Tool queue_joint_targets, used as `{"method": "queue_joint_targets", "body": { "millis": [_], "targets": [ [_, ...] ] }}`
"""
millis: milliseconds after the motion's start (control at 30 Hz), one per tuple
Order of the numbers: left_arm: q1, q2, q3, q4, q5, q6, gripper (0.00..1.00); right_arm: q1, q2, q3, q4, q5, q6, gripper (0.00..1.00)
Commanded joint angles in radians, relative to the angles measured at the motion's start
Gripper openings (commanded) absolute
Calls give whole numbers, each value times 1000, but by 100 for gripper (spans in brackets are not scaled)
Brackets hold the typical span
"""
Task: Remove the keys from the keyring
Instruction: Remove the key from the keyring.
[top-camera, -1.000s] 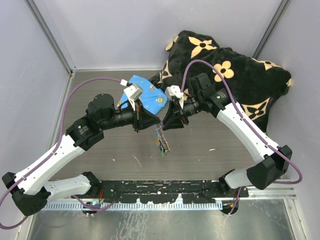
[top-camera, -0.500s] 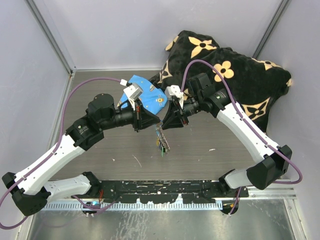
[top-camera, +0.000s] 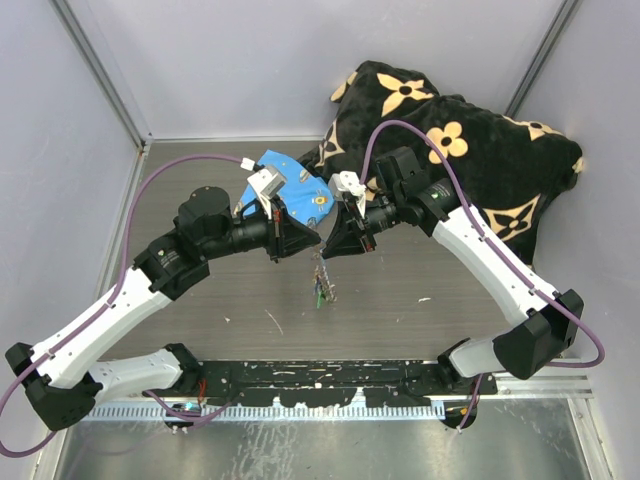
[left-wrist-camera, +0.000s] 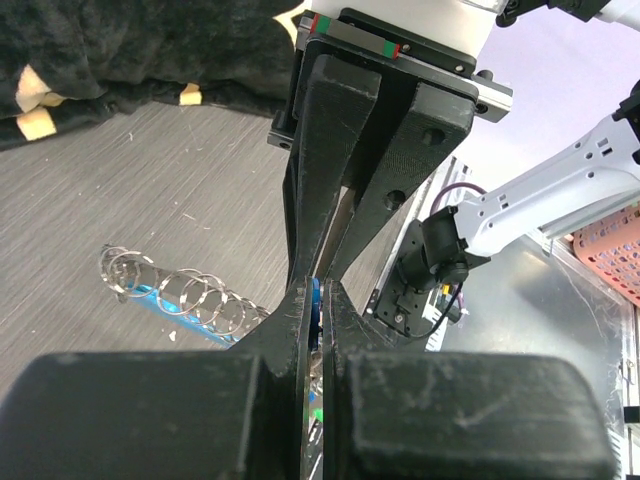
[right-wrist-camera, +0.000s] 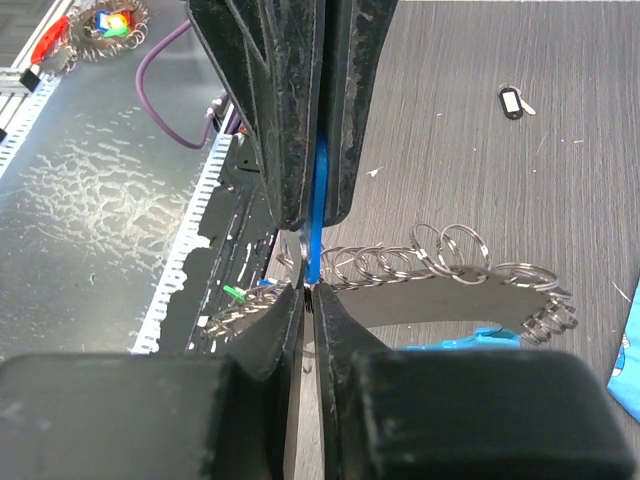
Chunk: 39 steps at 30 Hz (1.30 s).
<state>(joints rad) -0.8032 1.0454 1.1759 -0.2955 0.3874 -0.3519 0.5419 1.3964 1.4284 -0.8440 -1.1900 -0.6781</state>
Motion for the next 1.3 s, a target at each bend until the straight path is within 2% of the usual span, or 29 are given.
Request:
{"method": "queue_joint_targets", "body": {
  "millis": [0, 400, 1267],
  "targets": [
    [2, -14, 43, 105, -3, -7, 0, 6, -25, 6, 33, -25, 10, 11],
    [2, -29, 34, 90, -28, 1, 0, 5, -23, 17, 20, -24, 3, 3],
    [2, -42, 19, 91, -31, -1, 0, 3, -21, 31, -23, -28, -38, 1]
  ]
}}
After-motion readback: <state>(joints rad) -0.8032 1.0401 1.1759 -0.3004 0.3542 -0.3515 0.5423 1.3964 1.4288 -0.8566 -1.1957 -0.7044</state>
